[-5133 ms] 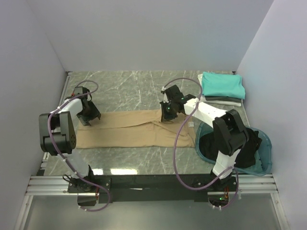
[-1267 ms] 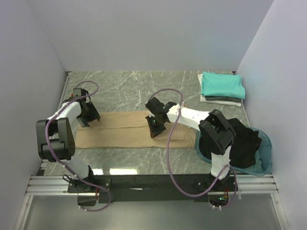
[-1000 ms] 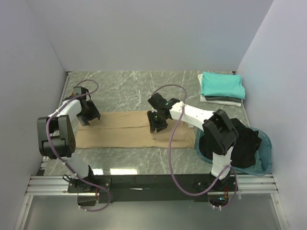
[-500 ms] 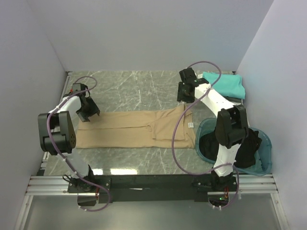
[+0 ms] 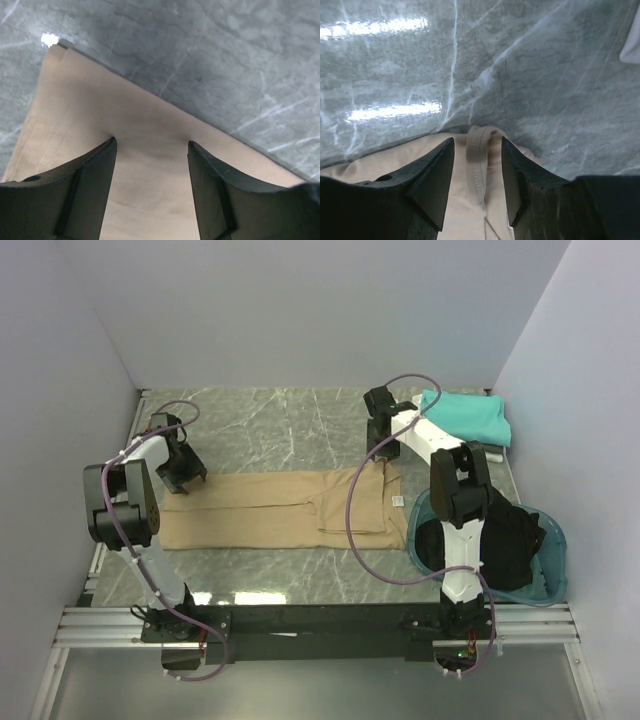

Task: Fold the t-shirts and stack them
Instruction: Fold the tshirt

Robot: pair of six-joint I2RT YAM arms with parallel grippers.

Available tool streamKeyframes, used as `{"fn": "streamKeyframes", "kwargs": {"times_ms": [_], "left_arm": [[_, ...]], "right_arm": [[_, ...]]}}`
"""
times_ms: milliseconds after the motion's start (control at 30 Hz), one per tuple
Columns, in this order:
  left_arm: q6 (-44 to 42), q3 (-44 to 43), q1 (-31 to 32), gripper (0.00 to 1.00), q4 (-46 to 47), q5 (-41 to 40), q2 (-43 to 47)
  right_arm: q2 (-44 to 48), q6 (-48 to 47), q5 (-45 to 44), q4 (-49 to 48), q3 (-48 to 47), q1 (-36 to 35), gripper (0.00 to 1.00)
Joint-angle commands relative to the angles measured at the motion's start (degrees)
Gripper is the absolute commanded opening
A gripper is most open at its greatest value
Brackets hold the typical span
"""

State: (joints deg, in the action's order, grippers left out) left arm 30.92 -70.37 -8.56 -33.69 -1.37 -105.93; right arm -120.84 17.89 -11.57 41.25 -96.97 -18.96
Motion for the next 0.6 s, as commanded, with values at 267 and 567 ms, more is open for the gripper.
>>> {"fn": "streamKeyframes", "kwargs": {"times_ms": [267,567], "left_arm": [[0.02,-1.79,-2.16,0.65,0.12,-0.39,-1.56],[-0.42,-0.74,-4.01,0.65,0.73,-0.57,-2.44]], "right_arm": [[-0.72,1.27,-1.52,2.51,-1.56,1.12,0.34],[-1.68,2.24,-2.4,3.48,-2.35,1.91,0.21]]}}
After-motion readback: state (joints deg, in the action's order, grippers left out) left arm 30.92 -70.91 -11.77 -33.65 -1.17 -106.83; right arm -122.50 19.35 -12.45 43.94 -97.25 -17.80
